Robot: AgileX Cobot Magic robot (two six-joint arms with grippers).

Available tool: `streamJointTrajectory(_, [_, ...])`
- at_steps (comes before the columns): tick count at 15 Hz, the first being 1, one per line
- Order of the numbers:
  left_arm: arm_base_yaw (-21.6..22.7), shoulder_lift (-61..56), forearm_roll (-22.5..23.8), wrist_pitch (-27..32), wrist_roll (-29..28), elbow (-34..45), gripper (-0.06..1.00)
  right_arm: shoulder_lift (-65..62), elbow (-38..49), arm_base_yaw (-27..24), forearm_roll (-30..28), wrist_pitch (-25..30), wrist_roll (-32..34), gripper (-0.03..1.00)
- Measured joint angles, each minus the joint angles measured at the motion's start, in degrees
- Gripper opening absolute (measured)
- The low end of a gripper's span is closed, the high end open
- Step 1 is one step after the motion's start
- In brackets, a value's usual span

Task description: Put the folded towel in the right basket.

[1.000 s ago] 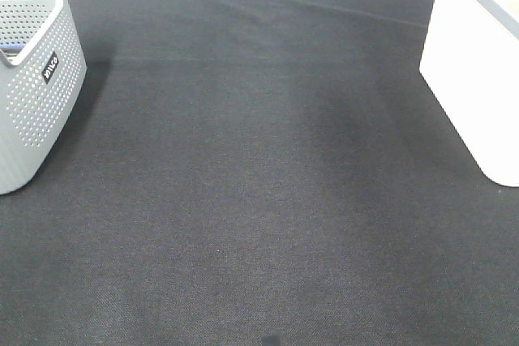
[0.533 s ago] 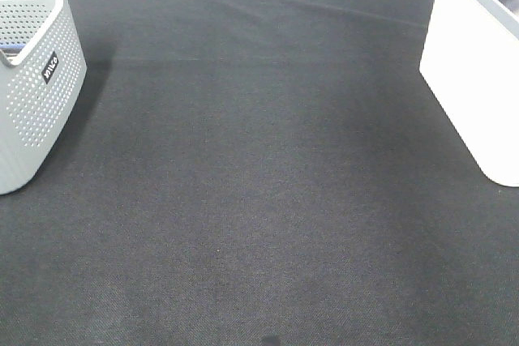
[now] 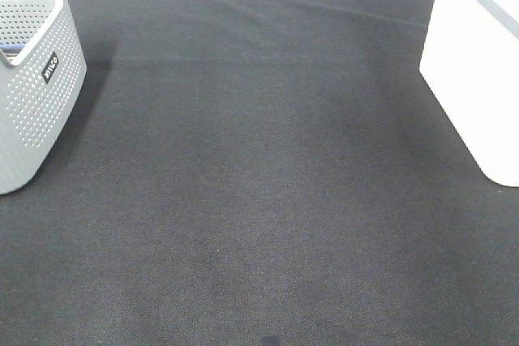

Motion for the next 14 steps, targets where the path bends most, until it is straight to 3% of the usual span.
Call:
streamJointTrajectory(2, [0.00, 0.00, 0.00, 0.00, 0.00, 0.00, 0.97, -0.11, 0.00, 0.46, 1.55, 0.11, -0.29, 0.70])
streamJointTrajectory(5, [0.00, 0.00, 0.00, 0.00, 0.00, 0.00, 0.97, -2.69, 0.00, 4.07, 2.29, 0.29, -1.43, 0.71])
streamJointTrajectory(10, [0.00, 0.00, 0.00, 0.00, 0.00, 0.00, 0.97, -9.80, 0.00, 15.07, 2.01, 0.34, -1.38, 0.71])
streamJointTrajectory(14, [0.00, 0.00, 0.00, 0.00, 0.00, 0.00, 0.97, -17.13, 3.55, 23.38, -2.29, 0.29, 1.03, 0.71])
